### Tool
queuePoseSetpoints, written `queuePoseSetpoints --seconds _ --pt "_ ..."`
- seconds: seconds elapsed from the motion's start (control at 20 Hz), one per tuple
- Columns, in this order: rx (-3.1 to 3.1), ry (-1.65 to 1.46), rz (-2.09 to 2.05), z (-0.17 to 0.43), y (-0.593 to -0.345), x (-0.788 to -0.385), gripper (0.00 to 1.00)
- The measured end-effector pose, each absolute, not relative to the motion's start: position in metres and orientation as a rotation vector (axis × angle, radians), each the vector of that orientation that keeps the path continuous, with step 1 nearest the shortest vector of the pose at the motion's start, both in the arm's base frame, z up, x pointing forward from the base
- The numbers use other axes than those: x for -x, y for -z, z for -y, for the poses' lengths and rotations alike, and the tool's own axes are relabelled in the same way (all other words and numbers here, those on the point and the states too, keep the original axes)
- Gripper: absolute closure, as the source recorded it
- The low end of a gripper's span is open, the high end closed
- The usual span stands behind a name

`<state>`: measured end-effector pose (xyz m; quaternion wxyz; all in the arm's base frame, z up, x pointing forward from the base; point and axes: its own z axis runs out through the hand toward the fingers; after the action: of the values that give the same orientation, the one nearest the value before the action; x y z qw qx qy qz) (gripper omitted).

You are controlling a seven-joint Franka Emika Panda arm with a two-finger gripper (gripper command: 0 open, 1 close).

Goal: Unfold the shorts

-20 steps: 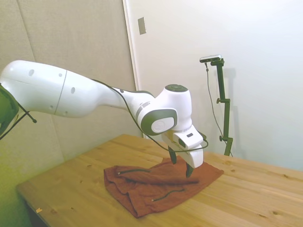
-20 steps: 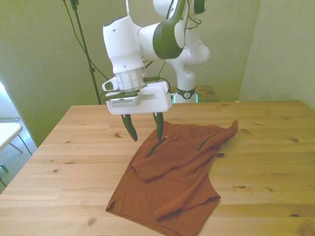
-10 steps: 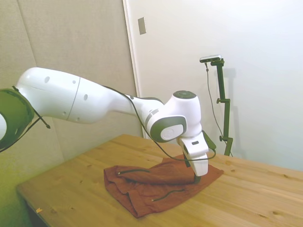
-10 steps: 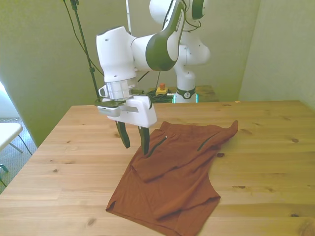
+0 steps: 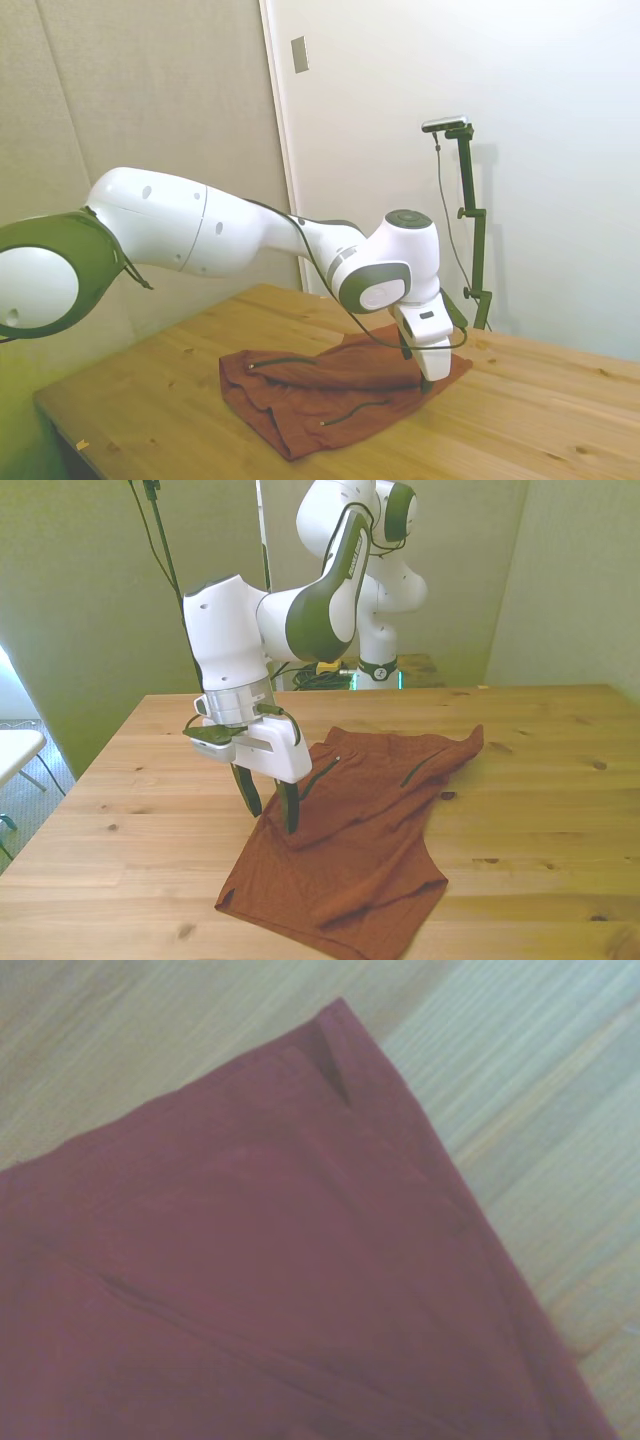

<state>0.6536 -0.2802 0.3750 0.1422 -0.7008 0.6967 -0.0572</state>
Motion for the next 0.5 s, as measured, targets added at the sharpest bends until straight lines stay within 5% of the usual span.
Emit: queuePoseSetpoints --seconds 0.5 --pt "2.045 0.118 -1.969 0.257 -0.359 -0.667 1.0"
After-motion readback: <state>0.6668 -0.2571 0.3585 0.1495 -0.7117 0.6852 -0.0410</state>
